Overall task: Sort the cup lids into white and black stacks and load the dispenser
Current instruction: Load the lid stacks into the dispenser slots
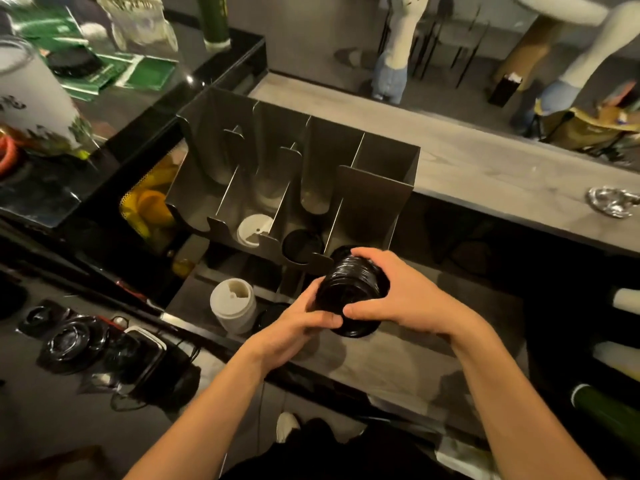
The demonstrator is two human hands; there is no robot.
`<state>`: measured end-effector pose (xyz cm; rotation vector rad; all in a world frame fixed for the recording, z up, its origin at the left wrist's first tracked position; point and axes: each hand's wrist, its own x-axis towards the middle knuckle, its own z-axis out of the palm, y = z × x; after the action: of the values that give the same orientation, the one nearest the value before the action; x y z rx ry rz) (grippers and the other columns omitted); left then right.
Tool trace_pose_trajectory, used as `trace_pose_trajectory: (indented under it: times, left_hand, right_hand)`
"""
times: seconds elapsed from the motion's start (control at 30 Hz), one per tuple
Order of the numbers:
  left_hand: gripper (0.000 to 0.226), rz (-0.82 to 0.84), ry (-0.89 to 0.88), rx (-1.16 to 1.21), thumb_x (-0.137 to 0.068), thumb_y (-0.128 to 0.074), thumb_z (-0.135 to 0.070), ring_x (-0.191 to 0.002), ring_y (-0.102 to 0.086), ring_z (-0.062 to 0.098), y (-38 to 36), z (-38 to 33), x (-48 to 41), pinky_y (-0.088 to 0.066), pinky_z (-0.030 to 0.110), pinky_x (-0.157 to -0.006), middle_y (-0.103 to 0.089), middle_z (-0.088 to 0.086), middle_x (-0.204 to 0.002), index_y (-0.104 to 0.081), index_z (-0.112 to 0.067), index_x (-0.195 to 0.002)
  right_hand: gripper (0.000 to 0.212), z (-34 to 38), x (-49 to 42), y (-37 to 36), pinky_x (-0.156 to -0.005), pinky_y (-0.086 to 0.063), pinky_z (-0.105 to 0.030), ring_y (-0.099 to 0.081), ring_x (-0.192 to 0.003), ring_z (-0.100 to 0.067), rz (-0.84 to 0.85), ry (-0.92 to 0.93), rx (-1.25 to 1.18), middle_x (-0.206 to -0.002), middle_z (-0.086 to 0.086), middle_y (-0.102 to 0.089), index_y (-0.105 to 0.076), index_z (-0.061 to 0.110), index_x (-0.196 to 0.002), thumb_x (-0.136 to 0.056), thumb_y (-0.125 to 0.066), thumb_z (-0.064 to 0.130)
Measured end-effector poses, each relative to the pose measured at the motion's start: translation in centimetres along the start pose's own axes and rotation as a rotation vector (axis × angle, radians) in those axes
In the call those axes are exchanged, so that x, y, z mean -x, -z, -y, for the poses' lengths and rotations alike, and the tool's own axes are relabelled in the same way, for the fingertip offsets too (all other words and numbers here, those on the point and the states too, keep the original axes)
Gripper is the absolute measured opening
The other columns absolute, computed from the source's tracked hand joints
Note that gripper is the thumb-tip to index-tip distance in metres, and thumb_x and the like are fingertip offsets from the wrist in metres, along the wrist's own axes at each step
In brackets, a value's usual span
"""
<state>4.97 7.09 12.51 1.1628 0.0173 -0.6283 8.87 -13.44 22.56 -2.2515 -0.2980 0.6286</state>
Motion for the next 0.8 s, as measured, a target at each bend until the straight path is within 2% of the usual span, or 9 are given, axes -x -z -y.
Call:
trace_pose_trajectory:
  times: [0.1,0.2,0.3,0.37,0.43,0.53,0.63,0.73,0.8]
  left_hand:
    - [0.083,-0.132,-0.1,0.052,-0.065,-0.084,-0.033,-0.128,-0.06,0.031,-2.2,-1.0,-1.2,-0.048,0.049,-0.107,-0.064,0.013,-0.137,-0.054,-0.02,-0.141]
    - [0.083,-0.262,-0.118,0.105,-0.063,-0.086,-0.042,-0.121,-0.066,0.031,-4.3,-1.8,-2.3,-0.052,0.046,-0.097,-0.07,0.012,-0.128,-0.058,-0.017,-0.138]
    - [0.096,-0.355,-0.071,0.139,-0.062,-0.086,-0.052,-0.114,-0.071,0.024,-5.7,-2.4,-2.8,-0.053,0.045,-0.102,-0.074,0.007,-0.123,-0.052,-0.017,-0.145]
    - [0.097,-0.408,-0.041,0.157,-0.071,-0.087,-0.053,-0.109,-0.074,0.021,-6.3,-2.8,-3.0,-0.055,0.042,-0.098,-0.074,0.006,-0.122,-0.045,-0.016,-0.15]
    - [0.087,-0.47,-0.009,0.193,-0.077,-0.082,-0.048,-0.106,-0.075,0.019,-7.0,-3.3,-3.1,-0.058,0.035,-0.089,-0.074,0.007,-0.122,-0.046,-0.013,-0.148]
    - [0.052,-0.569,0.043,0.314,-0.08,-0.082,-0.035,-0.104,-0.075,0.021,-8.0,-4.2,-3.2,-0.056,0.029,-0.079,-0.072,0.008,-0.116,-0.056,-0.017,-0.122]
    - [0.033,-0.561,0.058,0.486,-0.081,-0.079,-0.023,-0.102,-0.072,0.023,-8.6,-4.8,-3.5,-0.053,0.03,-0.075,-0.073,0.01,-0.109,-0.063,-0.016,-0.109]
    - [0.017,-0.581,0.099,0.533,-0.088,-0.075,-0.015,-0.099,-0.067,0.022,-8.6,-4.7,-3.9,-0.05,0.032,-0.081,-0.069,0.008,-0.101,-0.062,-0.017,-0.1]
    - [0.023,-0.606,0.119,0.546,-0.088,-0.076,-0.015,-0.108,-0.065,0.025,-8.5,-4.4,-4.3,-0.049,0.034,-0.093,-0.064,0.007,-0.104,-0.06,-0.012,-0.104]
  right_hand:
    - [0.088,0.5,-1.2,2.6,-0.103,-0.044,-0.029,-0.052,-0.124,-0.009,-0.017,0.037,-0.022,-0.14,0.013,-0.049,-0.037,0.045,-0.145,-0.072,-0.087,0.047]
    - [0.076,0.7,-2.9,4.6,-0.095,-0.044,-0.023,-0.054,-0.122,-0.011,0.023,0.041,0.045,-0.136,0.011,-0.053,-0.039,0.04,-0.145,-0.081,-0.079,0.048]
    - [0.06,1.0,-4.6,5.8,-0.086,-0.045,-0.019,-0.055,-0.117,-0.009,0.068,0.042,0.098,-0.129,0.012,-0.057,-0.046,0.037,-0.14,-0.087,-0.073,0.046]
    - [0.054,1.2,-5.5,6.3,-0.086,-0.046,-0.02,-0.056,-0.113,-0.006,0.084,0.045,0.105,-0.126,0.012,-0.059,-0.049,0.037,-0.136,-0.088,-0.072,0.047]
    - [0.053,1.5,-6.3,6.7,-0.084,-0.046,-0.019,-0.056,-0.108,-0.003,0.1,0.063,0.119,-0.123,0.014,-0.058,-0.051,0.035,-0.136,-0.089,-0.071,0.046]
    - [0.054,1.7,-7.4,7.0,-0.083,-0.046,-0.018,-0.055,-0.104,-0.001,0.129,0.083,0.166,-0.12,0.016,-0.055,-0.05,0.034,-0.138,-0.09,-0.071,0.043]
    - [0.054,1.3,-8.1,6.9,-0.084,-0.047,-0.019,-0.057,-0.107,-0.005,0.167,0.054,0.207,-0.124,0.012,-0.056,-0.049,0.033,-0.139,-0.09,-0.069,0.045]
    - [0.053,1.3,-8.7,7.0,-0.091,-0.051,-0.025,-0.06,-0.105,-0.008,0.207,0.024,0.278,-0.12,0.01,-0.06,-0.05,0.031,-0.137,-0.089,-0.069,0.045]
    - [0.054,1.7,-9.3,7.1,-0.096,-0.051,-0.031,-0.06,-0.106,-0.011,0.243,0.003,0.388,-0.118,0.008,-0.06,-0.051,0.027,-0.136,-0.089,-0.068,0.047]
